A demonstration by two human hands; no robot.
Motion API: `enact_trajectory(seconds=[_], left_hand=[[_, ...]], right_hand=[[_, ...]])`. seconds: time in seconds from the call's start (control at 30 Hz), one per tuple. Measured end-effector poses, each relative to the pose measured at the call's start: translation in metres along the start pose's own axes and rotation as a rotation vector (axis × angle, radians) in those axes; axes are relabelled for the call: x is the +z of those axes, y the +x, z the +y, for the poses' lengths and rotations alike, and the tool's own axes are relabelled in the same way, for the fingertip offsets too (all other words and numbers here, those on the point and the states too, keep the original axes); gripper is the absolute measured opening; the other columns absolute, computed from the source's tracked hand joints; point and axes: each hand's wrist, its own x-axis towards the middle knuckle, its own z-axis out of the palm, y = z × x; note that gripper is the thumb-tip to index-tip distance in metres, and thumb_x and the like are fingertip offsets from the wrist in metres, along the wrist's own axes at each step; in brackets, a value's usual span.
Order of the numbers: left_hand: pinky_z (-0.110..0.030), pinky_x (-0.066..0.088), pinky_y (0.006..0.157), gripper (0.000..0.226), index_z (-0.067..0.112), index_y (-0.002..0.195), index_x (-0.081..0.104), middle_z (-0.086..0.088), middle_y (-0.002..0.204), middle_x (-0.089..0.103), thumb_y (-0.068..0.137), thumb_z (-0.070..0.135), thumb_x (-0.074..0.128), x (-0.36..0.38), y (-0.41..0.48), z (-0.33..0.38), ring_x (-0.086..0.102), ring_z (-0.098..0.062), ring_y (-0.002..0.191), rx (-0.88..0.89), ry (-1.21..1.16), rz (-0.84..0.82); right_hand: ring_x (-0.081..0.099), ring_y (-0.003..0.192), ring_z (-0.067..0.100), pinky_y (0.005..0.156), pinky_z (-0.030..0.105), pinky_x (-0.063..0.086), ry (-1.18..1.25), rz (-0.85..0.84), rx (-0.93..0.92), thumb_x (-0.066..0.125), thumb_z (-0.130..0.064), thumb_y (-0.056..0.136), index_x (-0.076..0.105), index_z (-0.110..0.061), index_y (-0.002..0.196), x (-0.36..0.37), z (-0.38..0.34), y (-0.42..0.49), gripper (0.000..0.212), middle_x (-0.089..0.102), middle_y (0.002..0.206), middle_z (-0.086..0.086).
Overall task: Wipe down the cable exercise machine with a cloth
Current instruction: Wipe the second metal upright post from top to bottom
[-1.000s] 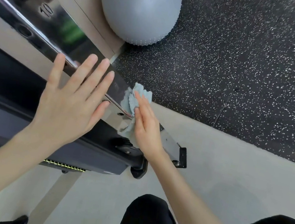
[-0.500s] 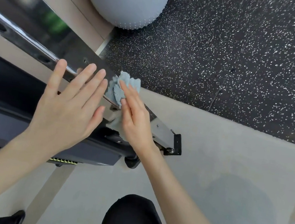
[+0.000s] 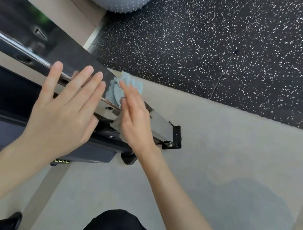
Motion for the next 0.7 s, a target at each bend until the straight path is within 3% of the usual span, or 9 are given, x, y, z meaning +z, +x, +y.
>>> enact_trajectory(seconds=[0.17, 0.5, 0.7], left_hand=[[-0.056, 0.005, 0.117, 0.046, -0.007, 0.128, 0.055, -0.022, 0.138, 0.052, 0.089, 0.01, 0.039, 0.007, -0.002, 0.017, 0.046, -0.036, 0.132, 0.021, -0.014, -0.046], [-0.057, 0.007, 0.117, 0.048, -0.007, 0.132, 0.051, -0.021, 0.14, 0.05, 0.09, 0.012, 0.039, 0.033, -0.008, 0.05, 0.046, -0.034, 0.132, 0.06, -0.044, -0.073], [-0.056, 0.005, 0.117, 0.05, -0.007, 0.134, 0.049, -0.02, 0.141, 0.05, 0.087, 0.01, 0.043, 0.05, -0.011, 0.065, 0.045, -0.034, 0.133, 0.068, -0.049, -0.027]], right_hand=[[0.028, 0.142, 0.021, 0.117, 0.04, 0.022, 0.014, 0.009, -0.055, 0.034, -0.007, 0.102, 0.044, -0.009, 0.141, -0.004, 0.02, -0.005, 0.041, 0.045, 0.145, 0.012], [0.04, 0.135, 0.019, 0.112, 0.041, 0.029, 0.029, 0.136, 0.242, 0.032, -0.013, 0.098, 0.051, -0.007, 0.135, -0.023, 0.096, -0.029, 0.042, 0.051, 0.14, 0.006], [0.031, 0.14, 0.02, 0.118, 0.033, 0.022, 0.026, 0.058, 0.032, 0.036, -0.003, 0.1, 0.048, -0.005, 0.137, -0.017, 0.068, -0.026, 0.039, 0.048, 0.142, 0.015]])
